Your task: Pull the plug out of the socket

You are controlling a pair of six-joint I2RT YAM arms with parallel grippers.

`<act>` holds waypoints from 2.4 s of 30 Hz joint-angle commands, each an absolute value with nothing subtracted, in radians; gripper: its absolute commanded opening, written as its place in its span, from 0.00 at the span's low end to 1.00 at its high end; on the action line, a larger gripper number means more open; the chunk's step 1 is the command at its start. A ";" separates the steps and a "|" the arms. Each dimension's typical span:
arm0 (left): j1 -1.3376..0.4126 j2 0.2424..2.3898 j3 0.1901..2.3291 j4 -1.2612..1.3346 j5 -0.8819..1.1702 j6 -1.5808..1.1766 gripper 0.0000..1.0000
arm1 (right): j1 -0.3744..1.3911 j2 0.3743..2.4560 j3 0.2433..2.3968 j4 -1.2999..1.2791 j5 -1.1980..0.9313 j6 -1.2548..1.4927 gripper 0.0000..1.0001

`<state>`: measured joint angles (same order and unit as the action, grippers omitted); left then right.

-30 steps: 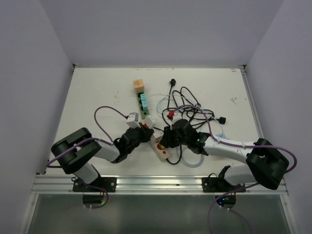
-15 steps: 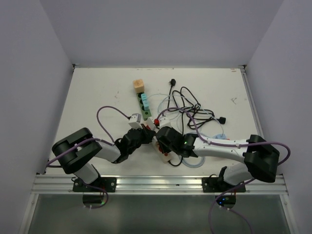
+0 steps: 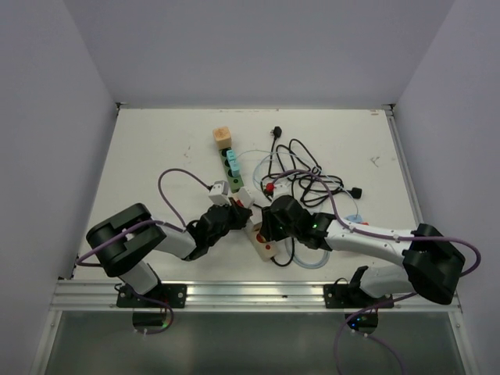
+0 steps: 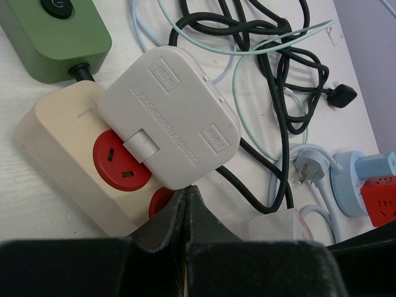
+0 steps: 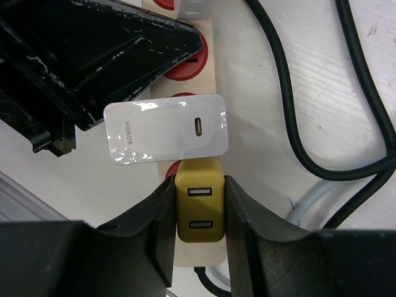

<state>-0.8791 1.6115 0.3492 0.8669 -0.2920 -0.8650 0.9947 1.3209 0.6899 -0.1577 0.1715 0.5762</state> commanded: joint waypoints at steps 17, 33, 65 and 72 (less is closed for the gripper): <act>-0.911 1.707 0.357 0.512 -0.345 -0.828 0.00 | 1.137 1.382 0.867 -0.275 0.249 0.594 0.00; -0.914 1.710 0.359 0.511 -0.345 -0.827 0.00 | 0.930 1.244 0.637 -0.028 -0.080 0.707 0.00; -0.927 1.726 0.379 0.485 -0.362 -0.827 0.00 | 0.924 1.232 0.673 -0.060 -0.095 0.721 0.00; -0.925 1.729 0.383 0.482 -0.365 -0.828 0.00 | 0.934 1.252 0.724 -0.135 -0.019 0.680 0.00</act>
<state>-0.9195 1.6482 0.4236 0.8028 -0.3244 -0.8734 0.9115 1.2690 0.6659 -0.2123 0.0509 0.6273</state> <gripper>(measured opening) 0.003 0.348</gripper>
